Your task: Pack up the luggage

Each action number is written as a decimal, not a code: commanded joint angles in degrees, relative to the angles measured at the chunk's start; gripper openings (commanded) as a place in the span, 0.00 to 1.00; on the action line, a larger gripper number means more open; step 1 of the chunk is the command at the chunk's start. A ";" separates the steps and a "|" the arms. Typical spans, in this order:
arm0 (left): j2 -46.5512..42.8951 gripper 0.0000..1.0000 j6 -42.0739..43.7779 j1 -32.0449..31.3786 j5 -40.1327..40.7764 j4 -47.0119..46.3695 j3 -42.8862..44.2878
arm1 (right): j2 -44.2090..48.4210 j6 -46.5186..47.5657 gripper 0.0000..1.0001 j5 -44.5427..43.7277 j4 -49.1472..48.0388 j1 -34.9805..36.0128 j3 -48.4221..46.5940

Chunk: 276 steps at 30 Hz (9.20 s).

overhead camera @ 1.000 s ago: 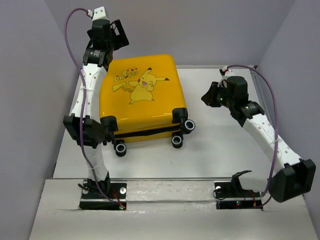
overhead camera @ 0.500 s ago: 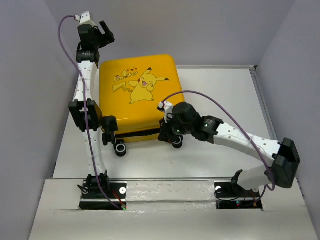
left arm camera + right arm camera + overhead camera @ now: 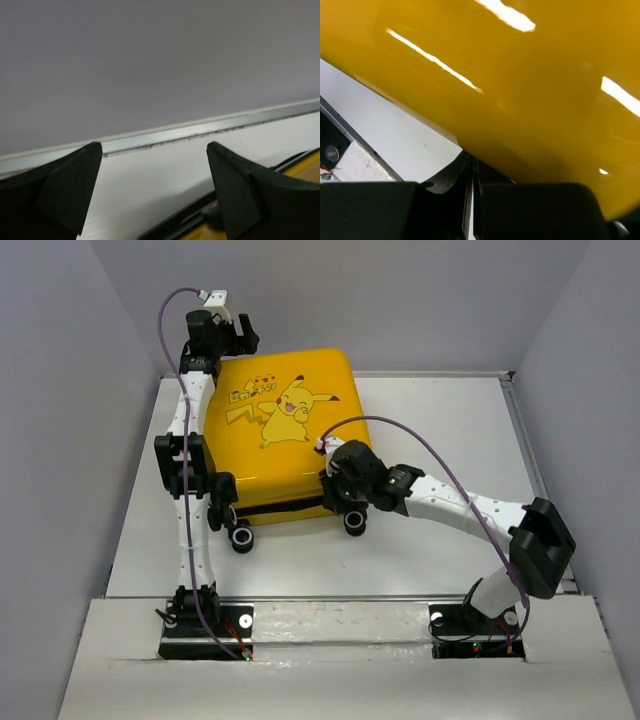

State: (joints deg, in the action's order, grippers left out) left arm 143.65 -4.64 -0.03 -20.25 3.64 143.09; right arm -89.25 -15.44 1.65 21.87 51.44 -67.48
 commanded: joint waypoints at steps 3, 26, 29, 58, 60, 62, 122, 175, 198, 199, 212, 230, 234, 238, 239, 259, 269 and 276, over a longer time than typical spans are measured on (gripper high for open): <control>-8.97 0.93 2.80 -3.74 -9.72 -1.09 -15.53 | 4.87 -2.05 0.07 -3.68 -7.45 -8.98 3.32; -54.52 0.86 -20.32 -12.70 13.57 -9.62 -88.84 | 0.31 -4.51 0.07 1.77 -12.65 -31.73 -7.04; -59.97 0.86 -19.62 -15.17 12.96 -6.65 -88.25 | 2.41 -4.68 0.08 3.79 -11.42 -36.13 -7.31; -3.92 0.70 -15.48 5.74 -0.21 17.56 -1.85 | 7.35 -6.62 0.15 13.21 -15.89 -24.28 10.88; -1.29 0.59 -15.66 5.22 -4.94 15.62 -2.37 | 4.81 -6.79 0.10 11.37 -16.42 -24.28 10.45; 0.30 0.50 -14.17 3.56 -9.43 15.08 -2.90 | 3.22 -7.67 0.07 9.52 -17.90 -24.28 9.83; -89.43 0.33 -29.46 -38.02 35.37 -16.37 -107.86 | 39.49 -6.09 0.07 20.77 -16.59 -25.34 22.89; -75.90 0.54 -27.70 -46.46 19.63 -27.81 -103.89 | 36.60 -9.78 0.07 4.34 -38.14 -1.91 49.73; -81.52 0.77 -21.55 -28.23 22.20 -0.59 -78.18 | 9.16 -23.84 0.20 -33.57 -59.43 16.67 32.93; -79.25 0.80 -20.59 -26.01 20.62 0.39 -76.22 | 10.66 -24.19 0.34 -32.51 -56.18 16.67 33.03; -45.58 0.98 -16.62 -5.08 12.52 11.21 -43.08 | 39.66 -24.99 0.21 -27.34 -17.66 -5.06 34.44; -17.97 0.88 -22.16 -3.65 -1.55 11.66 -28.29 | 11.50 -21.12 0.07 -3.33 -22.73 -41.60 17.22; -22.70 0.86 -26.63 -4.98 -4.00 0.20 -44.83 | 3.75 -19.80 0.07 7.45 -25.19 -41.60 12.12; -35.95 0.83 -34.55 -4.98 -3.67 -15.58 -64.22 | -0.83 -17.00 0.07 13.46 -27.41 -39.24 8.52; -37.82 0.83 -36.12 -5.06 -3.05 -19.25 -67.55 | -1.53 -16.38 0.07 14.34 -27.40 -38.70 6.59; -76.76 0.89 -35.17 -9.28 11.46 -20.17 -99.94 | -18.42 -14.01 0.69 30.44 -11.95 -32.90 -24.62; -85.19 0.99 -29.73 -5.68 14.27 -9.53 -90.80 | -4.39 -7.95 0.83 24.73 -3.76 -36.32 -26.93; -94.87 0.99 -27.88 -5.59 11.64 -5.49 -99.55 | 21.55 -5.39 0.17 23.76 -14.13 -31.59 4.78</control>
State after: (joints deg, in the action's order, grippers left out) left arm 54.22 -35.66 -5.85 -5.63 -5.30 49.28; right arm -81.01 -22.74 24.10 11.86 17.02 -80.29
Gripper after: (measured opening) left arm 0.990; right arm 0.322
